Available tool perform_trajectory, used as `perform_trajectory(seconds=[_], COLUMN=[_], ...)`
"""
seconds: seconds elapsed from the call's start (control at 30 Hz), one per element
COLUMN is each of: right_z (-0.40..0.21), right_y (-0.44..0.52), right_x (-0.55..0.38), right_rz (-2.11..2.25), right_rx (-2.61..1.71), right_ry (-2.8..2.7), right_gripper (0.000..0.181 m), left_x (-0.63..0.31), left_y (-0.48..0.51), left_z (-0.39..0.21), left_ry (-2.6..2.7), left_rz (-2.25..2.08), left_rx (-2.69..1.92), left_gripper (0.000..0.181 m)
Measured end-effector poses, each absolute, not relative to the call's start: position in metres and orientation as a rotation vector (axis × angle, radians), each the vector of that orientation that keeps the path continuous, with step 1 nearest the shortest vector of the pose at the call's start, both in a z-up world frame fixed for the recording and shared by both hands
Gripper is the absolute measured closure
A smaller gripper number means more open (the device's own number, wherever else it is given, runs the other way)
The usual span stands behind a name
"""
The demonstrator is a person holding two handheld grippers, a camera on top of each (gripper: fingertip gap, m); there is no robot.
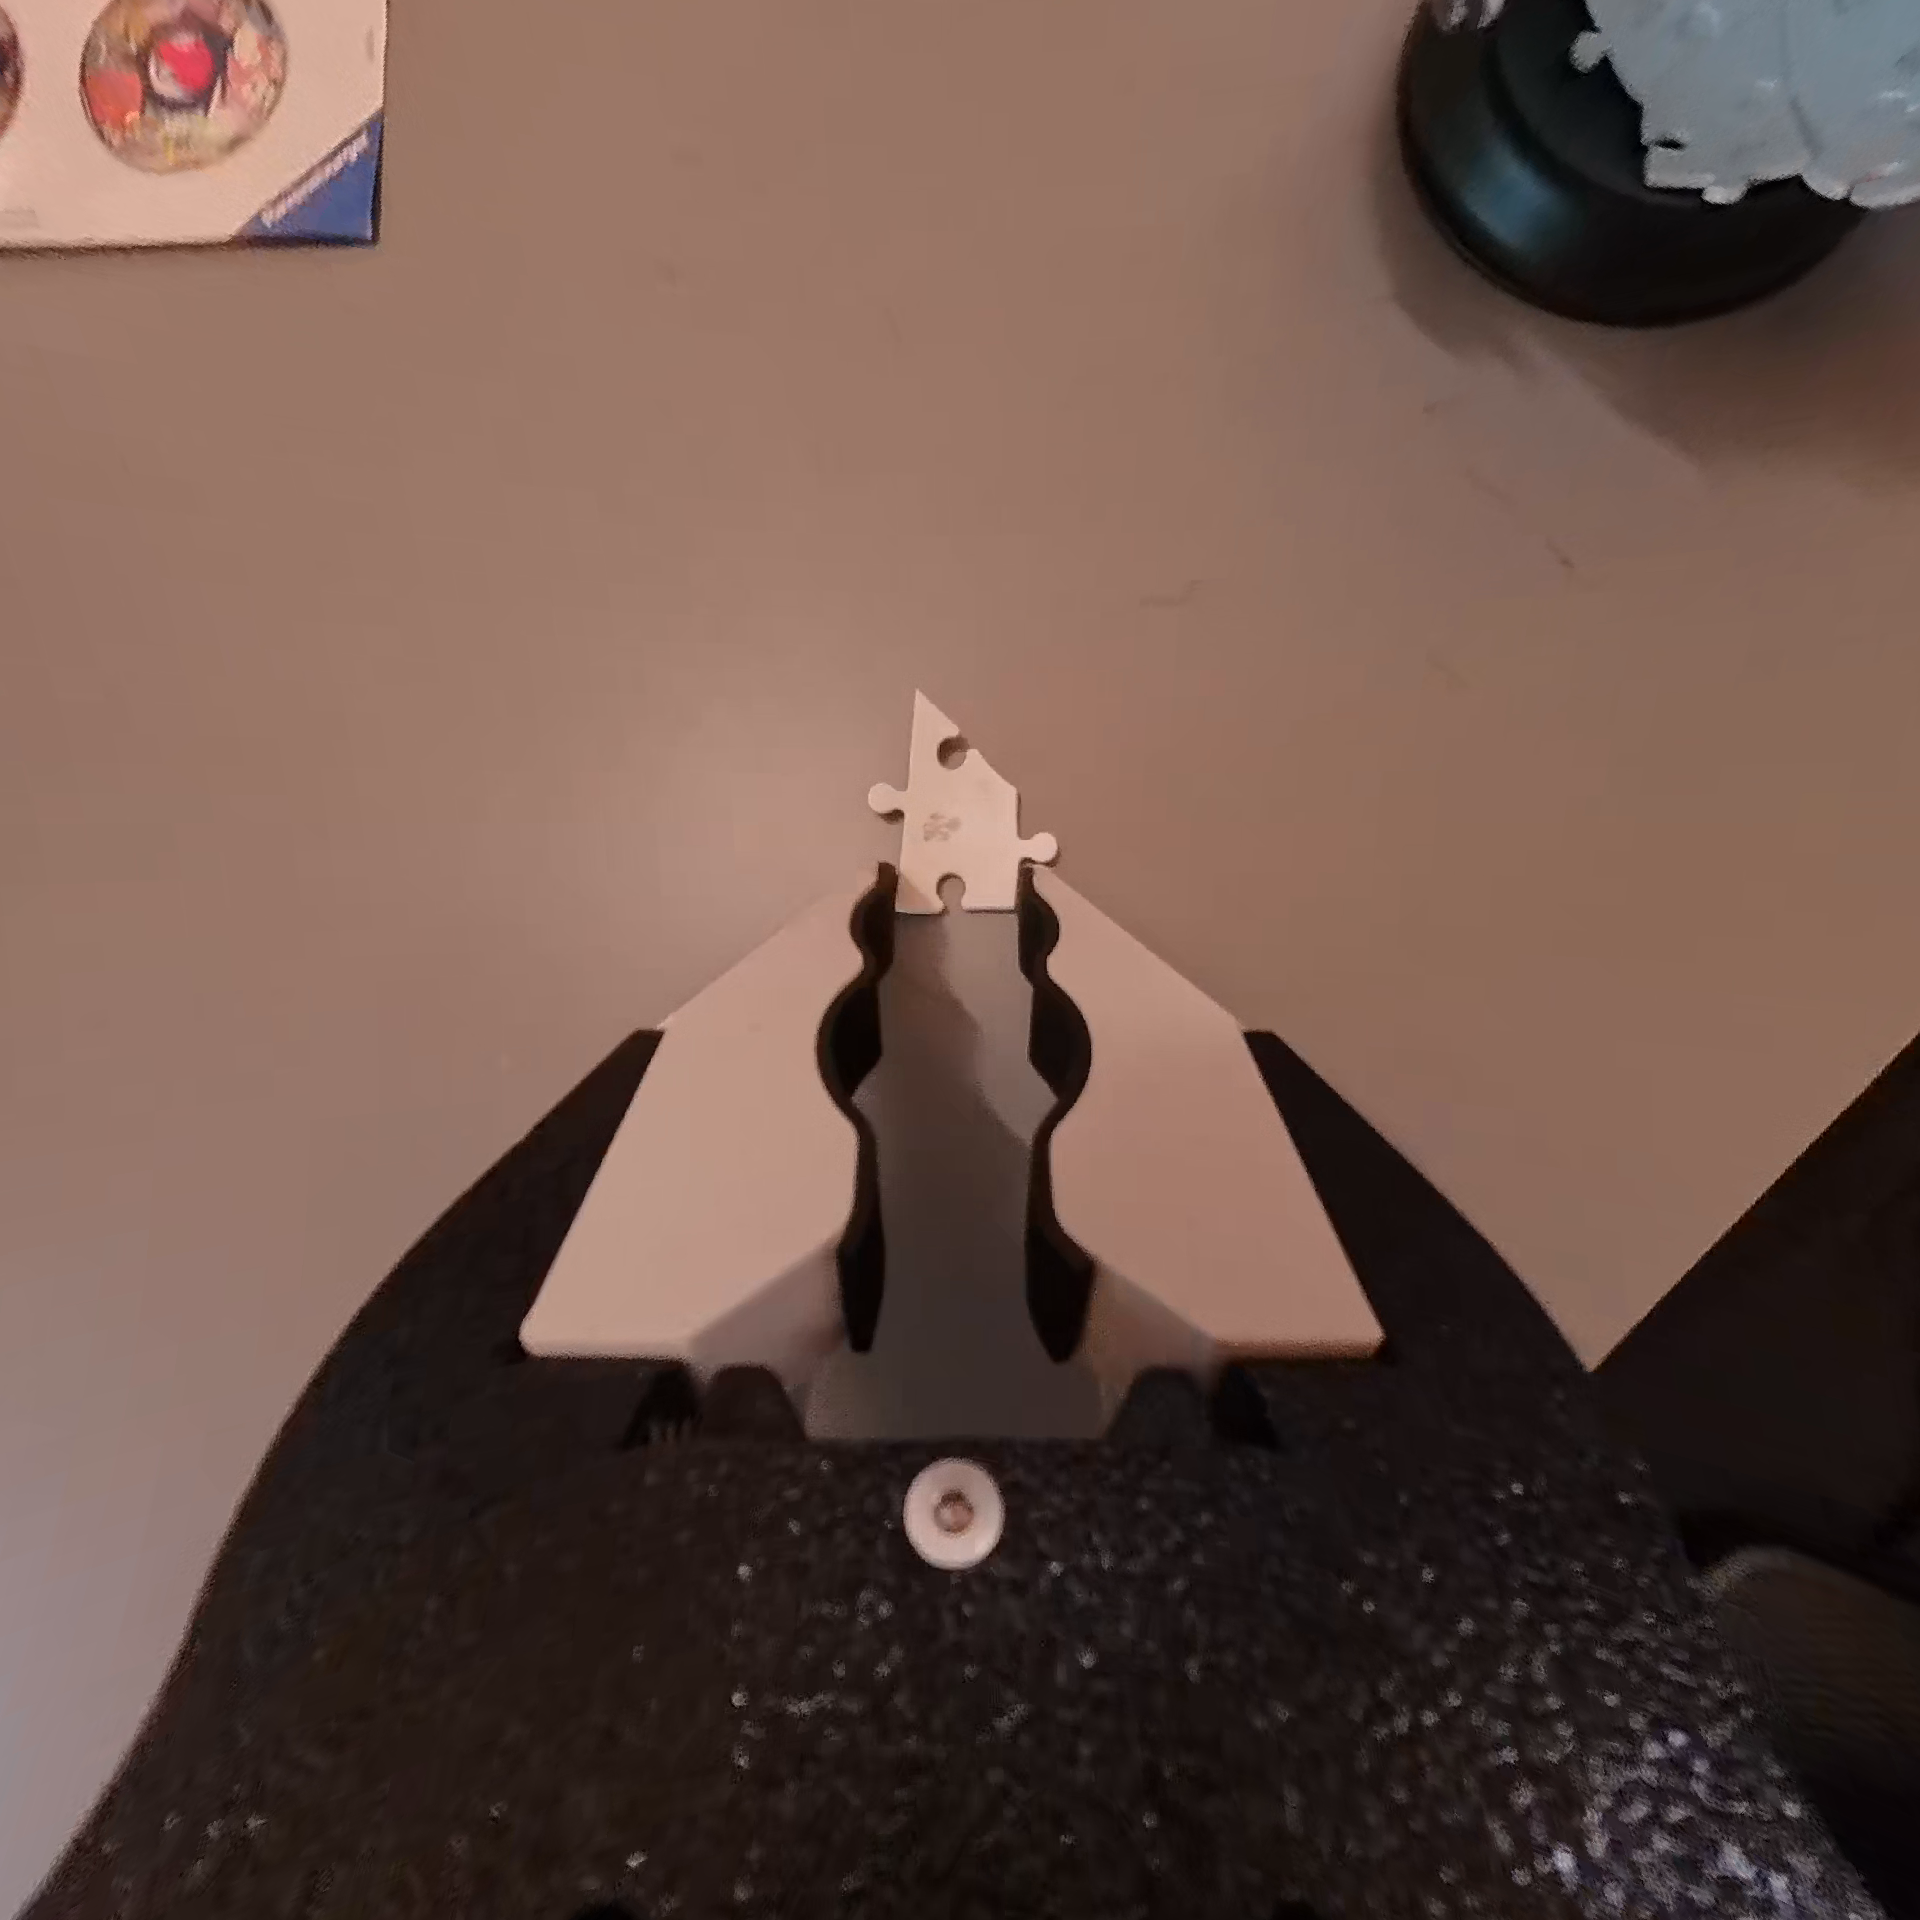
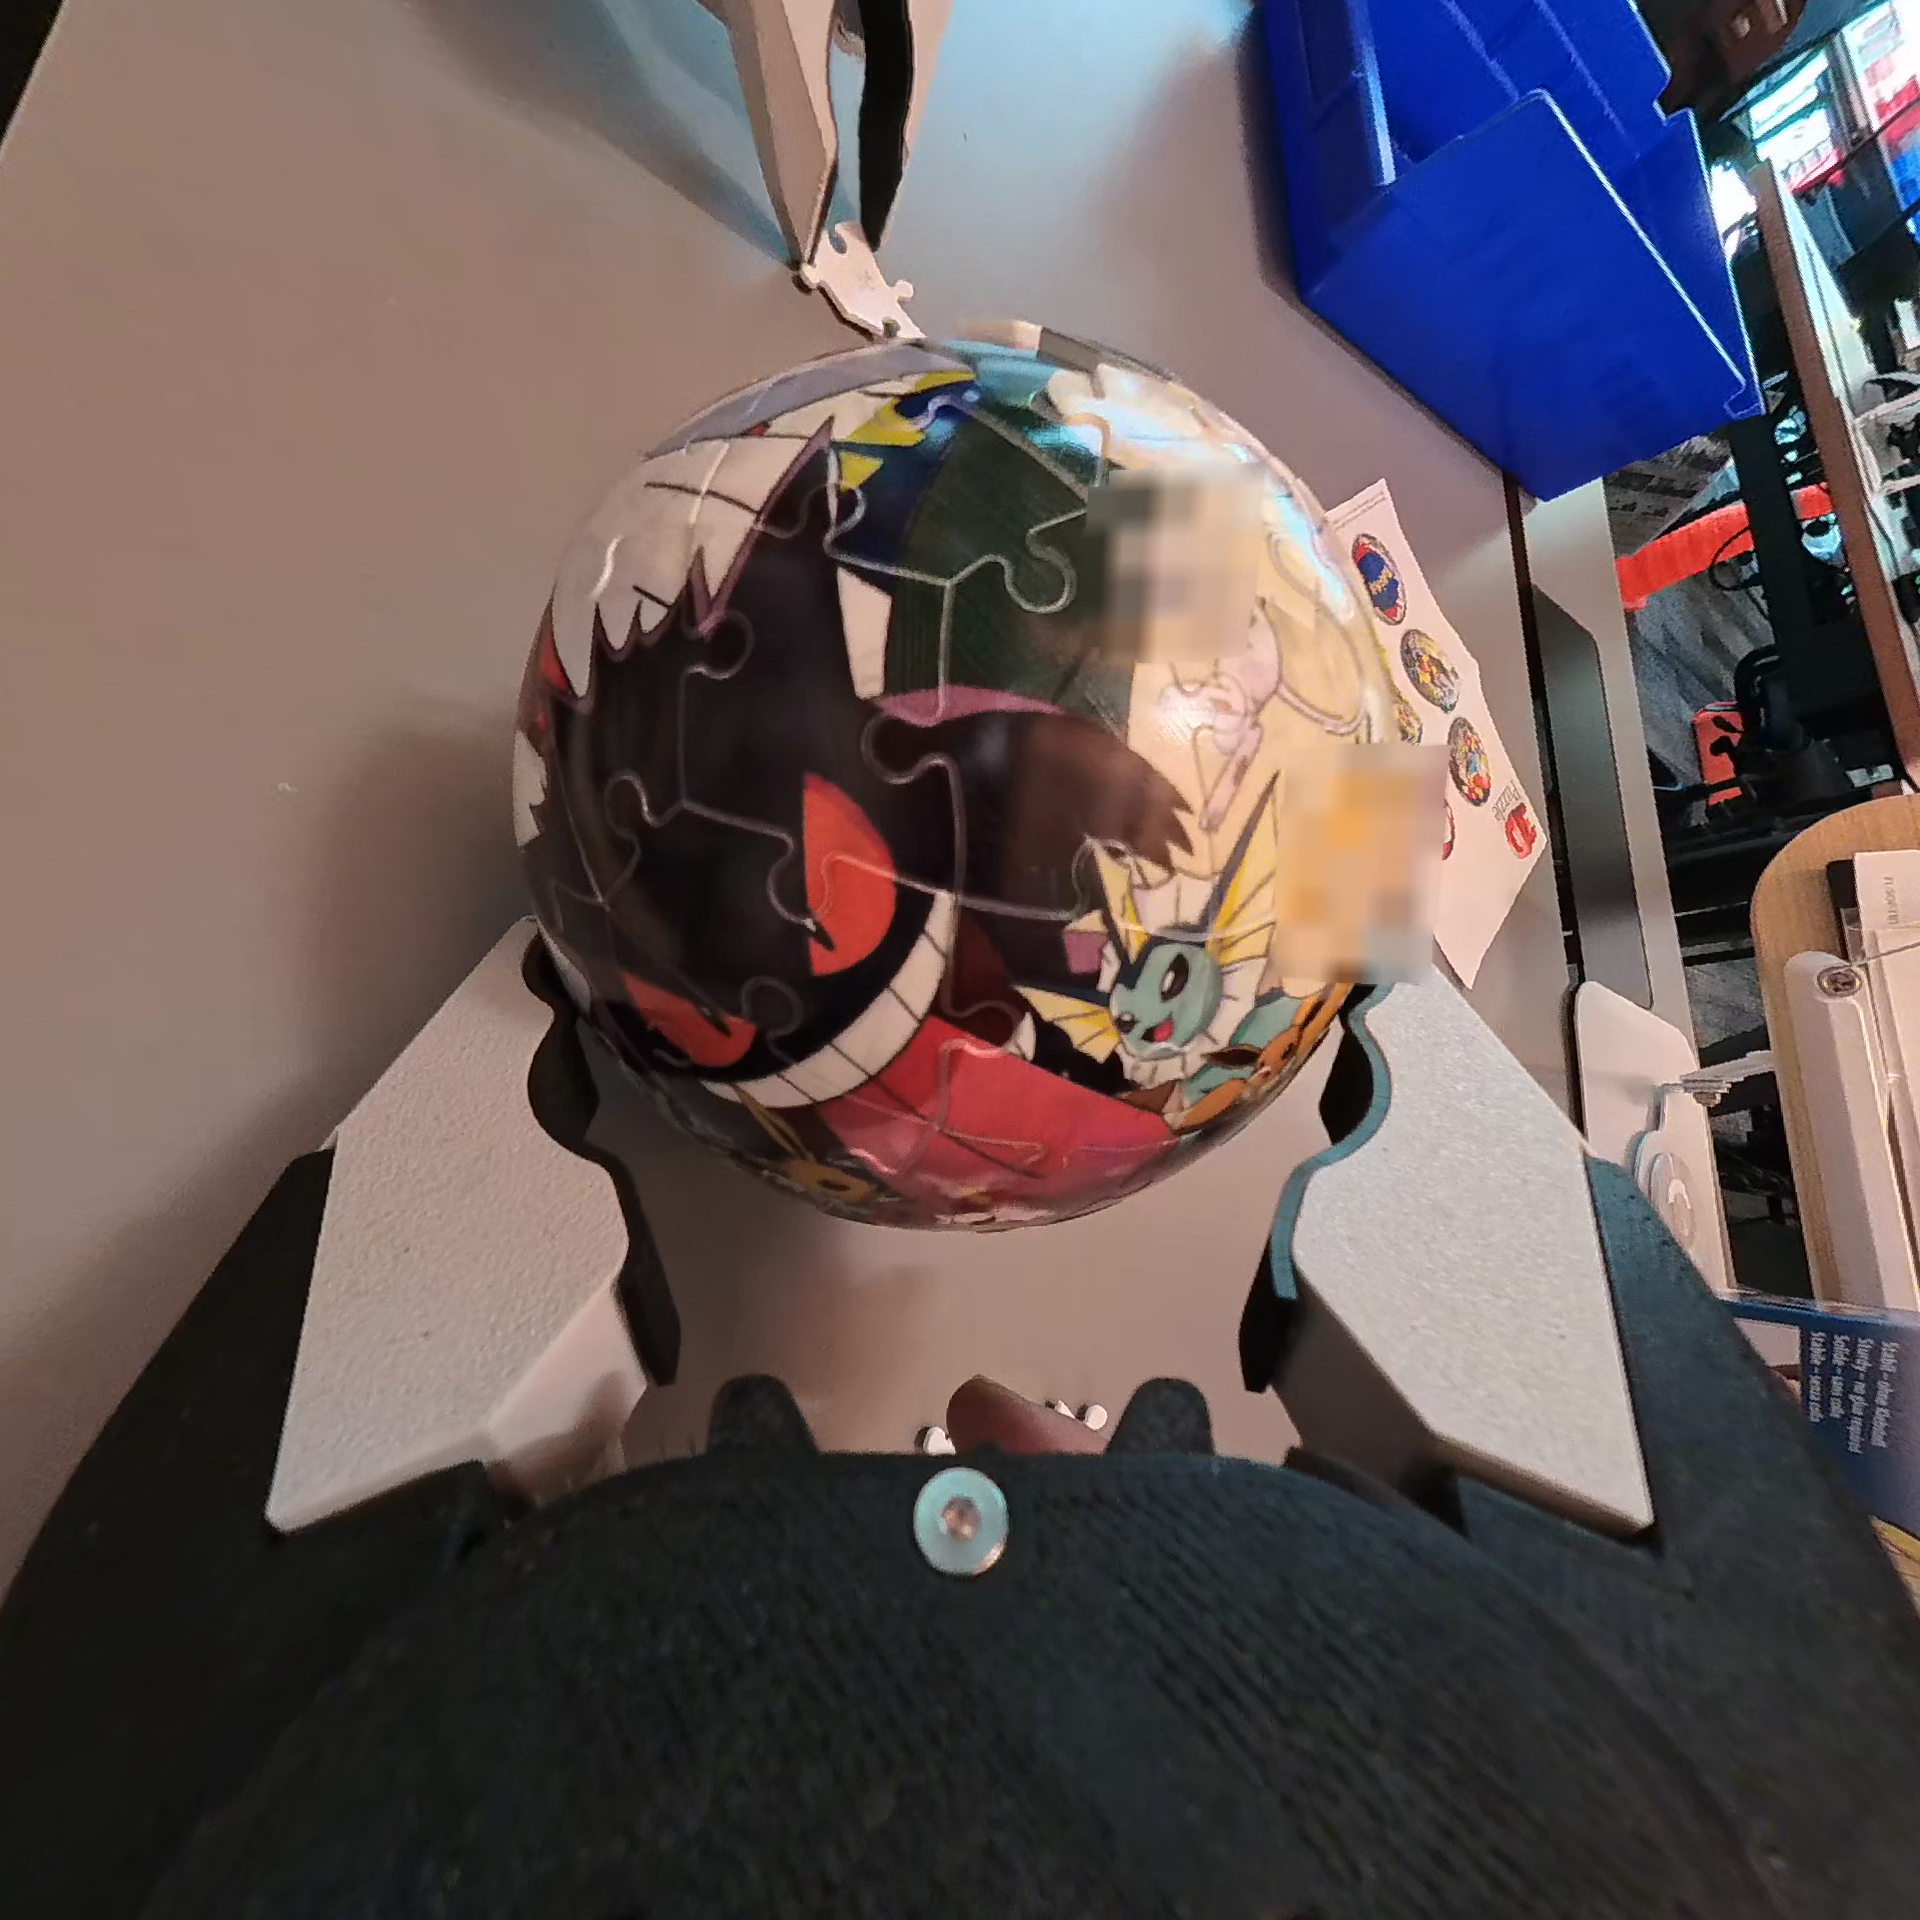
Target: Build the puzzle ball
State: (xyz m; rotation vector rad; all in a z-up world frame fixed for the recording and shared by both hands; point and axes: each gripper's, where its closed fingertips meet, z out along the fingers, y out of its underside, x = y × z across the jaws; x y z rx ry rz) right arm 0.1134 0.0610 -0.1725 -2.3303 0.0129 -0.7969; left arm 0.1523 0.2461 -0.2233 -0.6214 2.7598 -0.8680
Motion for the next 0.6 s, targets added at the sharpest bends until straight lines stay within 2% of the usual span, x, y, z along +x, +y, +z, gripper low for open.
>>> perform_trajectory(seconds=[0.13, 0.33, 0.6], right_z=[-0.173, -0.173, -0.173], right_y=[0.061, 0.06, 0.059], right_x=[0.113, 0.113, 0.113], right_rz=[-0.796, -0.794, -0.778], right_rx=[-2.332, -2.325, -2.324], right_ry=[0.013, 0.013, 0.021], right_gripper=[0.038, 0.038, 0.038], left_x=[0.147, 0.115, 0.109], left_y=[0.234, 0.163, 0.105], left_z=[-0.219, -0.199, -0.201], left_ry=[2.728, 2.727, 2.654], left_rz=[-0.91, -1.259, -1.252], left_rx=[-0.305, 0.045, 0.306], left_gripper=[0.161, 0.16, 0.16])
